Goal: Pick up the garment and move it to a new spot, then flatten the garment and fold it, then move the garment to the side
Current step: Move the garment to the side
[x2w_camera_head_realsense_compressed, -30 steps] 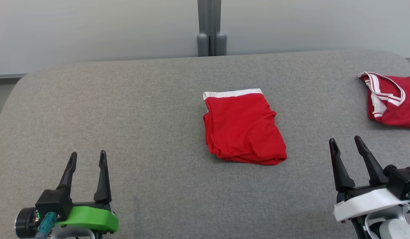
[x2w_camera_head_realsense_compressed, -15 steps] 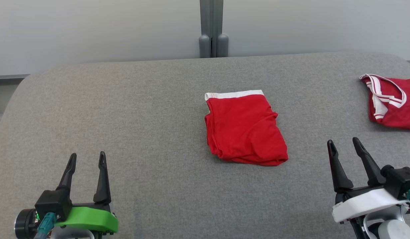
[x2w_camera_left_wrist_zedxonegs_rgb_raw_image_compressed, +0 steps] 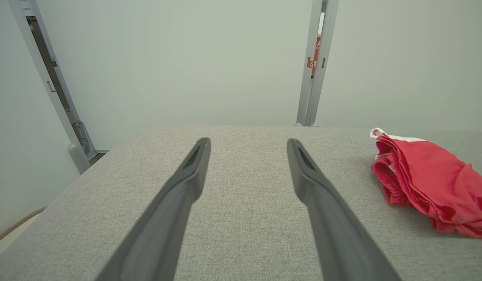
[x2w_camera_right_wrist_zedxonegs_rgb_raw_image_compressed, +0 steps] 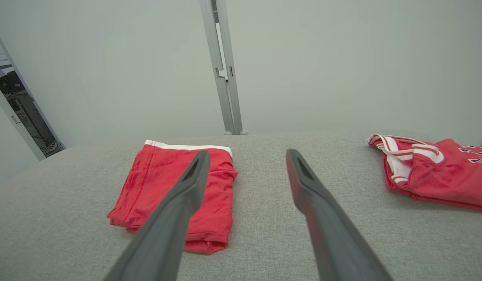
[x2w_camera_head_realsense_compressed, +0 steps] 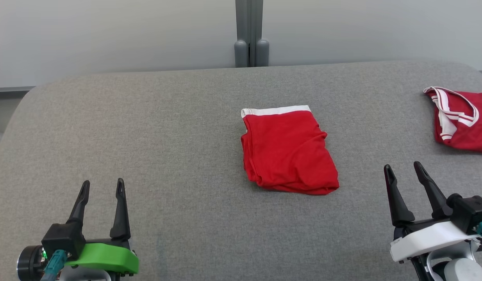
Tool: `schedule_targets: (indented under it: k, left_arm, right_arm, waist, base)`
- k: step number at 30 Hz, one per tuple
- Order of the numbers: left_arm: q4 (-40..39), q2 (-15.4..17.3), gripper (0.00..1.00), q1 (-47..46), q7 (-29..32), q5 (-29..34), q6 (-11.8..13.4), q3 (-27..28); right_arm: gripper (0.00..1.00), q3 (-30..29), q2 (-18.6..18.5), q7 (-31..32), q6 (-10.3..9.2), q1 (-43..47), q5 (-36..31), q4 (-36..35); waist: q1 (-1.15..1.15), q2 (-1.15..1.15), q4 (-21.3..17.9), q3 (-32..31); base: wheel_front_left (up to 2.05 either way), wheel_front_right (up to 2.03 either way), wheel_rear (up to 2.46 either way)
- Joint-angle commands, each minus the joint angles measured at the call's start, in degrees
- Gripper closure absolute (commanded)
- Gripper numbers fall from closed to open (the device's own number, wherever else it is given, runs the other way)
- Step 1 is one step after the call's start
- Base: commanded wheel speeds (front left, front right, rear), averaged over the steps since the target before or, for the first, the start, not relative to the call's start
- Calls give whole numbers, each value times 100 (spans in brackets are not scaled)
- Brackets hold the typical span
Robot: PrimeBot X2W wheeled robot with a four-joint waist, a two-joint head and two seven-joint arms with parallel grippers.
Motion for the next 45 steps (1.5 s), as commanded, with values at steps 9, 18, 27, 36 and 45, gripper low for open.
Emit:
schedule_targets:
  k: [9,18,27,36,45]
  left_arm:
    - [11,40,0,102,-55,-83,55,-61]
    - [69,-3,0,-119,-119,-77,55,-182]
    - [141,-104,0,-389,-203,-23,86,-357]
    - [262,-232,0,-756,-302,-11,121,-615]
    - [379,-309,0,-1007,-351,-28,155,-759]
  right_arm:
    - [0,10,-89,29,-6,-10,0,109]
    - [0,248,-441,59,-6,-829,-56,386]
    - [0,726,-836,234,-7,-2230,-94,1155]
    - [0,1168,-996,299,-6,-3103,70,2374]
    - [0,1561,-858,159,-7,-3387,322,3607]
  waist:
    - [0,0,12,-4]
    - [0,0,176,220]
    - [0,0,449,691]
    - [0,0,804,1183]
    - [0,0,971,1466]
  base:
    - [0,0,0]
    - [0,0,0]
    - [0,0,0]
    - [0,0,0]
    - [0,0,0]
